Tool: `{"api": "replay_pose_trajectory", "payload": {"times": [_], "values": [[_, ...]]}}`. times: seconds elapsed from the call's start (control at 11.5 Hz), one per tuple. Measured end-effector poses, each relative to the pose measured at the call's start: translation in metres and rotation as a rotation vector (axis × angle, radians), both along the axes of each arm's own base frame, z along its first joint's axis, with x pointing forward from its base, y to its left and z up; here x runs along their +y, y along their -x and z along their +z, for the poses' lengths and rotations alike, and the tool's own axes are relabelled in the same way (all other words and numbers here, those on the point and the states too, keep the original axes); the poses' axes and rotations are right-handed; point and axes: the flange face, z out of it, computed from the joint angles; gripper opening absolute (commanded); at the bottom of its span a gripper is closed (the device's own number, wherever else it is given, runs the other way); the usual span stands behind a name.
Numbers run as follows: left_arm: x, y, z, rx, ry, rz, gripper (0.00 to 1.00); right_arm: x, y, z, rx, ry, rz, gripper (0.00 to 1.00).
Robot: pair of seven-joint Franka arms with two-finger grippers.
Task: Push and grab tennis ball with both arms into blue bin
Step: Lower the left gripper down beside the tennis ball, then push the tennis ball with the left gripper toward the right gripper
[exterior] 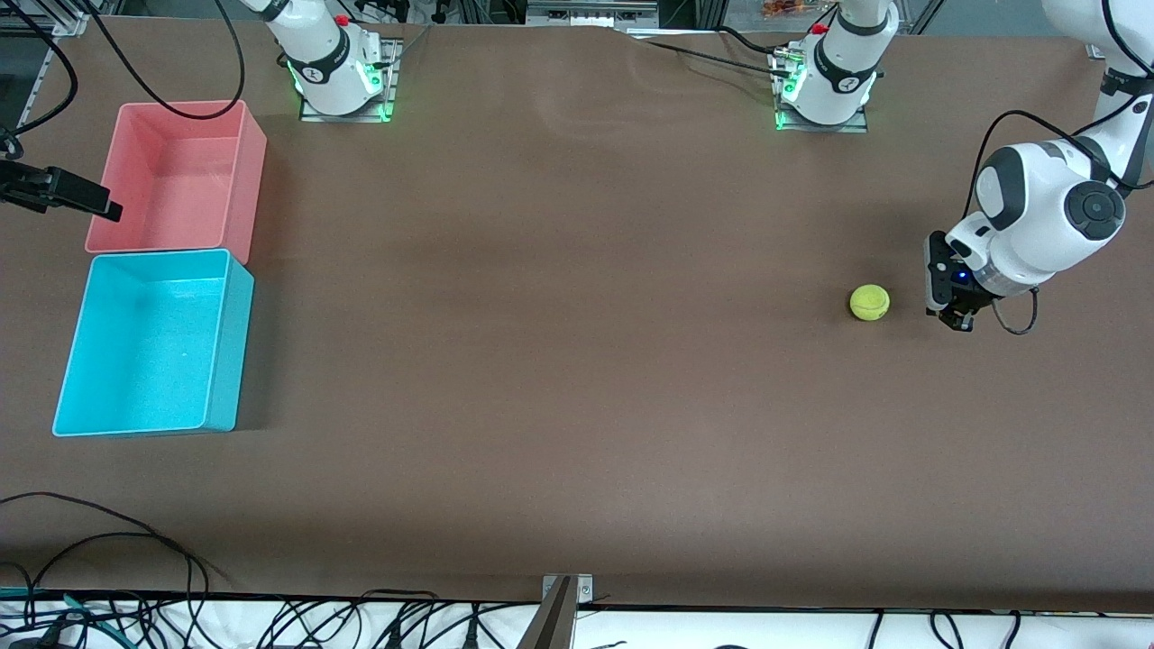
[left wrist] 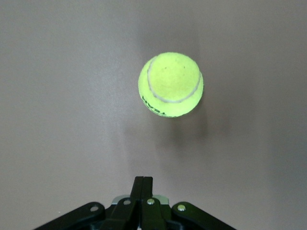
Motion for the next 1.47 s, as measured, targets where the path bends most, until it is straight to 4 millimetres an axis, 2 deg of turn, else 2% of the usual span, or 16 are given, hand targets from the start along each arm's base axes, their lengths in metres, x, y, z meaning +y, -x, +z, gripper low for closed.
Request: {"api": "replay_pose_trajectory", "payload": {"times": [0.17, 0.52, 0.95, 1.47], "values": [[0.008, 0.002, -0.009, -0.004, 0.003, 0.013, 0.0, 0.0, 0.0, 0.0, 0.0, 0.0, 0.0, 1.0], [0.009, 0.005, -0.04, -0.01, 0.015, 0.03, 0.0, 0.0, 0.0, 0.0, 0.0, 0.0, 0.0, 1.0], [0.003, 0.008, -0.049, -0.002, 0.022, 0.085, 0.0, 0.0, 0.0, 0.0, 0.0, 0.0, 0.0, 1.0], [-0.004, 0.032, -0.075, -0.016, 0.027, 0.08, 0.0, 0.0, 0.0, 0.0, 0.0, 0.0, 0.0, 1.0]]}}
